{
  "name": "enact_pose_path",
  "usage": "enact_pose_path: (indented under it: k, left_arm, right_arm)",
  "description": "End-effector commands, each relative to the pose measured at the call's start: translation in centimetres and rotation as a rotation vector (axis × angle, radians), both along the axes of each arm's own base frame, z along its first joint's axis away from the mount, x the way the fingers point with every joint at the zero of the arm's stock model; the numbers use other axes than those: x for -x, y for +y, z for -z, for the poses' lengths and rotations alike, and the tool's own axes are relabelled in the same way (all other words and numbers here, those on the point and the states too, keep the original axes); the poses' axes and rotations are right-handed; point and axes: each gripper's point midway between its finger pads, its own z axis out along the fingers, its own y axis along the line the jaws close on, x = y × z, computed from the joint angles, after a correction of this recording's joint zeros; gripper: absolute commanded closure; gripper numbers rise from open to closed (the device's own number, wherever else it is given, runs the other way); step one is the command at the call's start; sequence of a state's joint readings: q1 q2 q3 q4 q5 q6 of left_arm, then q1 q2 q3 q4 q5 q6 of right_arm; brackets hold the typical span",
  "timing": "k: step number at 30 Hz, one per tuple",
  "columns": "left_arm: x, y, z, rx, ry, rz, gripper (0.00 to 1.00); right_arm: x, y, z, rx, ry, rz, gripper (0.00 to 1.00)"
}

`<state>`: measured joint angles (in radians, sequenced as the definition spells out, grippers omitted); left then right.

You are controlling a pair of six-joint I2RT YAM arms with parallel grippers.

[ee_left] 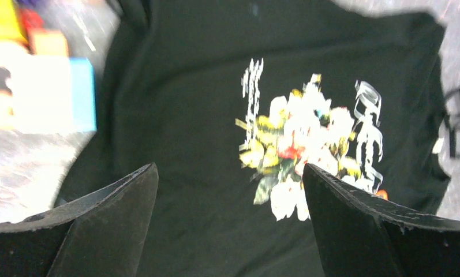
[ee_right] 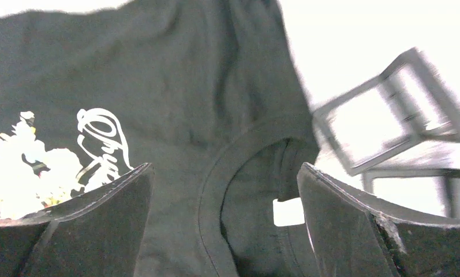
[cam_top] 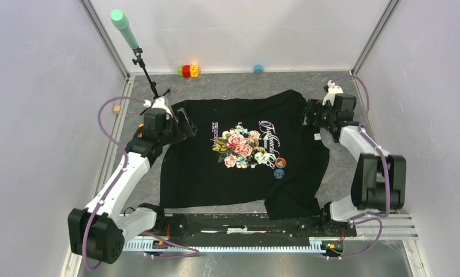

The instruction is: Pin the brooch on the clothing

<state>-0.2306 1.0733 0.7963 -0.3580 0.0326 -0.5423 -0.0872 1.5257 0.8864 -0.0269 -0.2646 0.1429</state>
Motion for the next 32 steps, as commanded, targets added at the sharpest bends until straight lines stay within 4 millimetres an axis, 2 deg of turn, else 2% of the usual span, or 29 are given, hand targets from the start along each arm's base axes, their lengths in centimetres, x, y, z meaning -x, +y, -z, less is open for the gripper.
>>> enact_pose_path:
  k: [1, 6, 8, 9, 11, 13, 16, 32]
  left_arm:
    - [-1.4, 4.3, -8.3, -0.202, -0.191, -0.106, 0.0]
    - [-0.9, 7.8, -15.2, -0.35, -0.385, -0.208, 0.0]
    - [-0.4, 8.7, -16.7, -0.388, -0.456, -0.23, 0.0]
    - [-0.1, 9.1, -17.2, -0.4, -0.489, -0.246, 0.0]
    - [0.4, 9.6, -16.9, -0.418, -0.517, -0.265, 0.0]
    - [0.9, 10.0, -16.4, -0.419, -0.528, -0.283, 0.0]
    - [1.5, 10.2, -15.9, -0.411, -0.538, -0.295, 0.0]
    - [1.6, 10.2, -15.5, -0.41, -0.528, -0.292, 0.0]
  right_arm:
    - [-0.4, -1.8, -9.9, 0.117, -0.238, 0.049, 0.02]
    - [2.2, -2.9, -16.5, 0.228, -0.447, 0.138, 0.02]
    - [3.6, -3.5, -18.1, 0.267, -0.552, 0.203, 0.02]
    - [4.7, -3.6, -18.2, 0.28, -0.603, 0.215, 0.02]
    - [6.5, -3.8, -18.8, 0.279, -0.712, 0.246, 0.02]
    - [8.2, -4.0, -18.6, 0.275, -0.788, 0.274, 0.02]
    - [9.5, -4.4, -17.5, 0.277, -0.82, 0.305, 0.02]
    - [10.2, -4.8, -17.8, 0.314, -0.84, 0.311, 0.02]
